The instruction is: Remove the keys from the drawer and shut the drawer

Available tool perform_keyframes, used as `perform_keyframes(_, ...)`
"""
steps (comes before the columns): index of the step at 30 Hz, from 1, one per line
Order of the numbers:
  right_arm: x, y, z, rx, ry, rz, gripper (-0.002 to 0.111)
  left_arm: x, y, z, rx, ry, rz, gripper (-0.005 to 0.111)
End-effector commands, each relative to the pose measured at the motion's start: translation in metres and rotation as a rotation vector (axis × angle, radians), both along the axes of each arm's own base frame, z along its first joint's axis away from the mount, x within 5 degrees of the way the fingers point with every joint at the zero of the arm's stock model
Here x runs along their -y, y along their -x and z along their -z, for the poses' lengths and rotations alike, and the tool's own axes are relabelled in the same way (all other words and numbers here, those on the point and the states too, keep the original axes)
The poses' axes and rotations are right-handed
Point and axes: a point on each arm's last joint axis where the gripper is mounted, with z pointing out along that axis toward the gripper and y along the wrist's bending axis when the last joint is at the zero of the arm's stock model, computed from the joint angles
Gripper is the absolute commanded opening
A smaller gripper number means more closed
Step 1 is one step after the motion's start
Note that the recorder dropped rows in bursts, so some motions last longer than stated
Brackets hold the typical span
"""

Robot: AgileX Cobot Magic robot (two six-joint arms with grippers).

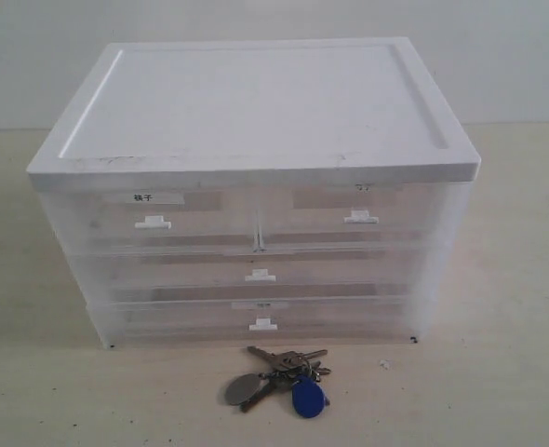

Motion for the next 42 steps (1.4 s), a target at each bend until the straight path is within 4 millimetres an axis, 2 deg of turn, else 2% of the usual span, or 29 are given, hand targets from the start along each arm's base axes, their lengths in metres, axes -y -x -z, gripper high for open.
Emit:
perform_keyframes(1,0.0,0.0,0.0,0.01,-0.01,0.0,0.0,-0.009,-0.006,0.018,-0.129,-0.016,-0.174,0.005)
perform_keyframes(6,0.0,0.0,0.0,0.01,-0.01,0.0,0.0,-0.018,-0.009,0.03,-0.236,-0.132,-0.363,0.005)
perform_keyframes(13,0.0,0.0,0.0,0.01,-0.01,0.0,0.0,-0.024,-0.007,0.047,-0.357,-0.445,-0.44,0.005)
perform_keyframes(42,0.0,0.0,-0.001,0.009,-0.015,-0.004,0.0,-0.024,-0.007,0.047,-0.352,-0.452,-0.442,0.005)
